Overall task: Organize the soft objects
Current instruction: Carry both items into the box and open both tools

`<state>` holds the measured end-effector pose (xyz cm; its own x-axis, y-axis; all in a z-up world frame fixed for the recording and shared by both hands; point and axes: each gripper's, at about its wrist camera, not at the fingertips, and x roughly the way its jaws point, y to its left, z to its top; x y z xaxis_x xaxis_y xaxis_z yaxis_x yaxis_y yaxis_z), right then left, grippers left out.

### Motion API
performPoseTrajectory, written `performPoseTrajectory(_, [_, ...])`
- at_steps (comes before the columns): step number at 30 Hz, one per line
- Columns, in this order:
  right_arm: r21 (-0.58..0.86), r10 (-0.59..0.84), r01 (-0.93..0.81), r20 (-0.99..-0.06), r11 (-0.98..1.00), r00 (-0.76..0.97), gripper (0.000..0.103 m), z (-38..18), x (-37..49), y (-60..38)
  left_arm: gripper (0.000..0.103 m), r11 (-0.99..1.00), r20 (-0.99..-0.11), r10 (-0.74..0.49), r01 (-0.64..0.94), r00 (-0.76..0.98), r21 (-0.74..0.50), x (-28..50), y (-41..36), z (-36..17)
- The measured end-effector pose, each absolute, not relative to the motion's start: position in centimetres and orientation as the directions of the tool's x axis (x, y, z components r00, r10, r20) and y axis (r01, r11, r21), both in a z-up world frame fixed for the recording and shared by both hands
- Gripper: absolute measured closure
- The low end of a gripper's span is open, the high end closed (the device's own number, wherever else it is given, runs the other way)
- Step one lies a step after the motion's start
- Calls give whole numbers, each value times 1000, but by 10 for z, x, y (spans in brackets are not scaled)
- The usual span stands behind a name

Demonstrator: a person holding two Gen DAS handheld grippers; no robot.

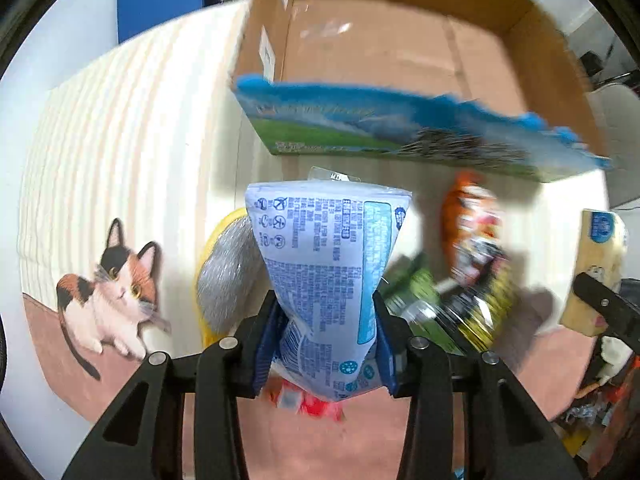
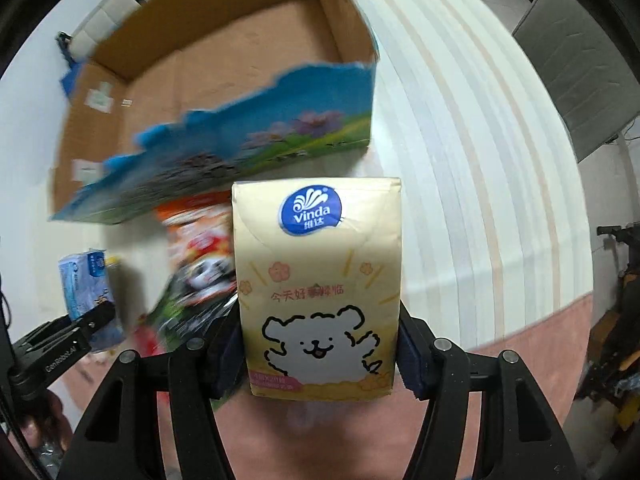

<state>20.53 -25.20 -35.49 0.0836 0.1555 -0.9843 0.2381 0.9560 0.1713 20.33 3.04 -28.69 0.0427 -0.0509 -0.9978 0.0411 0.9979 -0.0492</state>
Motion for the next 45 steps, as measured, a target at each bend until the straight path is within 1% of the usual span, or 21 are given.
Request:
performPoseTrajectory(2, [202, 180, 224, -977, 953, 118, 37, -331, 195, -244, 64, 995, -993, -89, 54, 79, -85, 201, 28, -254])
performPoseTrajectory(4, [232, 202, 200, -966, 952, 159, 37, -306, 192, -238, 64, 989, -983, -133, 78, 125, -124, 203, 9, -225])
performPoseTrajectory(6, [251, 216, 179, -957, 951, 194, 37, -269, 190, -249, 64, 977, -969, -202, 94, 140, -190, 220, -2, -207])
performPoseTrajectory(9, [280, 243, 137, -940, 950, 239, 37, -239, 213, -246, 64, 951, -944, -306, 95, 122, -295, 256, -15, -181])
performPoseTrajectory(12, [243, 211, 88, -938, 966, 273, 37, -224, 247, -241, 63, 941, -935, -332, 107, 125, -320, 299, -31, -179])
performPoseTrajectory(15, [238, 216, 56, -941, 970, 261, 37, -233, 290, -240, 63, 938, -935, -342, 92, 93, -334, 356, -42, -193])
performPoseTrajectory(18, [228, 212, 49, -952, 972, 220, 37, -251, 344, -242, 63, 935, -936, -351, 58, 34, -349, 406, -47, -224])
performPoseTrajectory(21, [201, 189, 53, -965, 978, 181, 37, -284, 402, -240, 63, 938, -939, -345, 38, -18, -345, 447, -57, -254])
performPoseTrajectory(23, [197, 185, 63, -971, 978, 153, 37, -302, 427, -241, 63, 937, -936, -348, 26, -54, -349, 467, -65, -272])
performPoseTrajectory(28, [164, 159, 54, -983, 985, 97, 37, -347, 473, -243, 63, 913, -899, -404, -23, -169, -407, 498, -82, -324])
performPoseTrajectory(33, [141, 138, 40, -988, 989, 76, 37, -368, 492, -242, 63, 918, -898, -387, 11, -208, -397, 508, -101, -339])
performPoseTrajectory(35, [128, 125, 28, -989, 991, 73, 37, -374, 498, -238, 60, 918, -900, -380, 33, -212, -395, 509, -109, -335])
performPoseTrajectory(37, [99, 97, 27, -993, 995, 70, 37, -379, 498, -236, 57, 935, -919, -335, 49, -206, -352, 510, -115, -333])
performPoseTrajectory(40, [97, 95, 42, -995, 994, 41, 35, -387, 501, -238, 47, 946, -929, -301, 53, -214, -319, 515, -118, -331])
performPoseTrajectory(42, [108, 107, 43, -994, 993, 28, 33, -389, 502, -239, 20, 956, -947, -259, 89, -191, -280, 516, -121, -324])
performPoseTrajectory(44, [113, 112, 38, -993, 993, 29, 22, -388, 503, -239, 13, 963, -960, -231, 101, -156, -248, 516, -120, -314])
performPoseTrajectory(45, [114, 112, 38, -993, 993, 33, 19, -385, 501, -238, 12, 967, -965, -221, 101, -142, -236, 514, -121, -309])
